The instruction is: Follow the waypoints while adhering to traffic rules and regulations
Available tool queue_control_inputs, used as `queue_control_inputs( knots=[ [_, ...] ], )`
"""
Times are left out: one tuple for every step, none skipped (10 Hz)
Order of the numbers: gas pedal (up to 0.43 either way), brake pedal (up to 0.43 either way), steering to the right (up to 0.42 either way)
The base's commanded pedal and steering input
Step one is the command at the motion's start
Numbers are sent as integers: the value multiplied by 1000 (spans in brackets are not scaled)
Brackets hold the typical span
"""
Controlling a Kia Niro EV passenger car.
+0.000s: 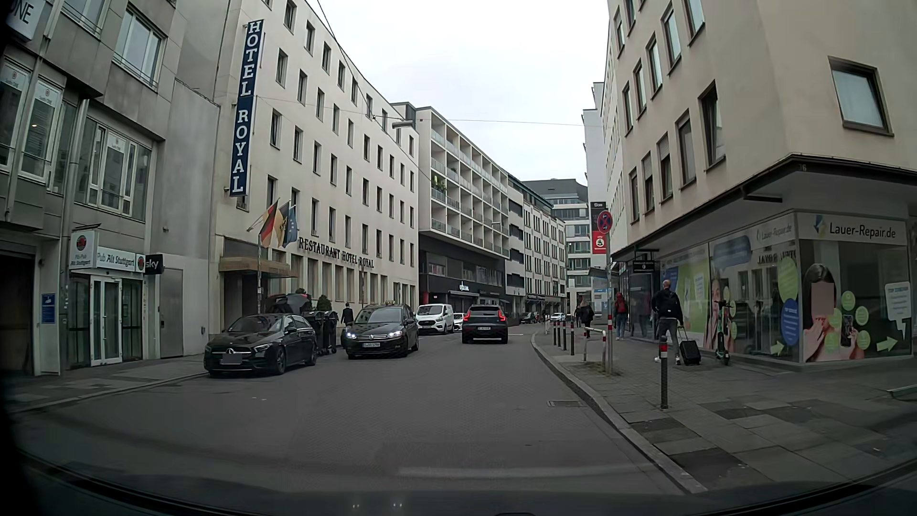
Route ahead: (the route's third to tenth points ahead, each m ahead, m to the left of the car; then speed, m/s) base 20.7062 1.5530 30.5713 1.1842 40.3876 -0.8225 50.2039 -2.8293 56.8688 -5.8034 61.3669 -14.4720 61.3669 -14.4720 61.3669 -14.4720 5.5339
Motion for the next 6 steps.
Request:
queue_control_inputs(
  knots=[
    [79, 0, 15],
    [79, 0, 25],
    [79, 0, 28],
    [79, 0, 23],
    [79, 0, 16],
    [67, 0, 13]
  ],
)
